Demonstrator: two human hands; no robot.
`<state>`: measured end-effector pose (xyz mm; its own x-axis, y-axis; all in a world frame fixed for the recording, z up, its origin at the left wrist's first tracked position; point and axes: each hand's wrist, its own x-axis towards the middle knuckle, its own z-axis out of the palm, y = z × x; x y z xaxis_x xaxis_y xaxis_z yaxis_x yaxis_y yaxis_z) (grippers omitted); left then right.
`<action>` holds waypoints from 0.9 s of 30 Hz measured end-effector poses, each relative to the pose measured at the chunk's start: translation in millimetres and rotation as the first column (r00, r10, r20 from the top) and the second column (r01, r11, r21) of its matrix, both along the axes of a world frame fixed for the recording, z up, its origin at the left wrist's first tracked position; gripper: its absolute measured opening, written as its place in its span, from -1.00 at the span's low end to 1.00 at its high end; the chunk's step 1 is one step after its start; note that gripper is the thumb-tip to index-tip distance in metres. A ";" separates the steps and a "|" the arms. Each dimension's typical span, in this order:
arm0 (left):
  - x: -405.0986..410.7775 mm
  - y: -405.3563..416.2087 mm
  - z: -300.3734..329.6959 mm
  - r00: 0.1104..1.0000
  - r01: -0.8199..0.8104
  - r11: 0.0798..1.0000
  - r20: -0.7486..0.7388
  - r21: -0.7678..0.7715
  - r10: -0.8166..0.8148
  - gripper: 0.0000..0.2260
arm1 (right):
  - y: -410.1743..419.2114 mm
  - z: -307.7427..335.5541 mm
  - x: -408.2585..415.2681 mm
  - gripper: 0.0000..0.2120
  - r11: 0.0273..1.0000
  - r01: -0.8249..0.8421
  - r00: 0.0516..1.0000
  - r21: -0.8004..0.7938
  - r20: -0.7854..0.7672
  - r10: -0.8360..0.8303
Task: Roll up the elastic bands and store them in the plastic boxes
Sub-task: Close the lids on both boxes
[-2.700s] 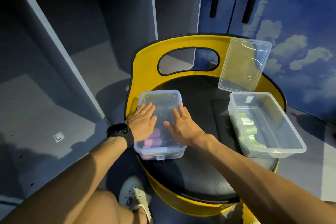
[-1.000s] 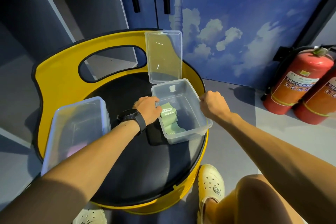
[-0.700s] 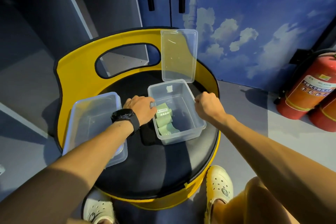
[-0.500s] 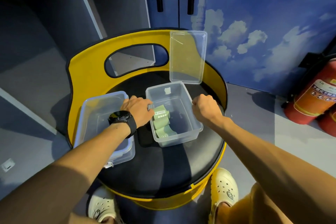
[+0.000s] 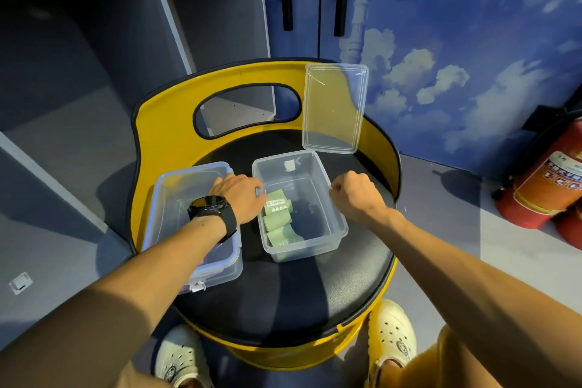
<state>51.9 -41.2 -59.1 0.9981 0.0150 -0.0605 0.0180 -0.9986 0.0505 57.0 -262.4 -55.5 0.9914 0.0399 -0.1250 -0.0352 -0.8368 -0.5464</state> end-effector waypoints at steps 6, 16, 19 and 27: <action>10.1 -6.9 8.8 0.998 -0.007 0.989 0.065 -0.146 0.016 -0.71 | -11.0 4.8 8.0 -0.77 0.997 0.038 0.999 0.062 0.008 -0.038; 70.8 -25.1 17.2 0.980 0.081 0.959 0.198 -0.273 -0.026 -0.76 | -32.8 4.7 63.3 -0.76 0.986 0.109 0.991 0.125 0.067 -0.118; 100.0 -29.7 19.5 0.976 0.092 0.954 0.217 -0.284 -0.030 -0.75 | -40.0 7.9 88.7 -0.84 0.983 0.126 0.984 0.137 0.112 -0.142; 172.8 -46.1 22.1 0.976 0.089 0.901 0.217 -0.425 0.007 -0.74 | -48.8 9.8 156.8 -0.80 0.923 0.248 0.930 0.295 0.194 -0.312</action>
<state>224.7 -87.3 -37.0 0.9875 -0.0062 0.1573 -0.0809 -0.8773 0.4732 213.8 -311.2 -45.7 0.9659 -0.2439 0.0873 -0.0918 -0.6373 -0.7651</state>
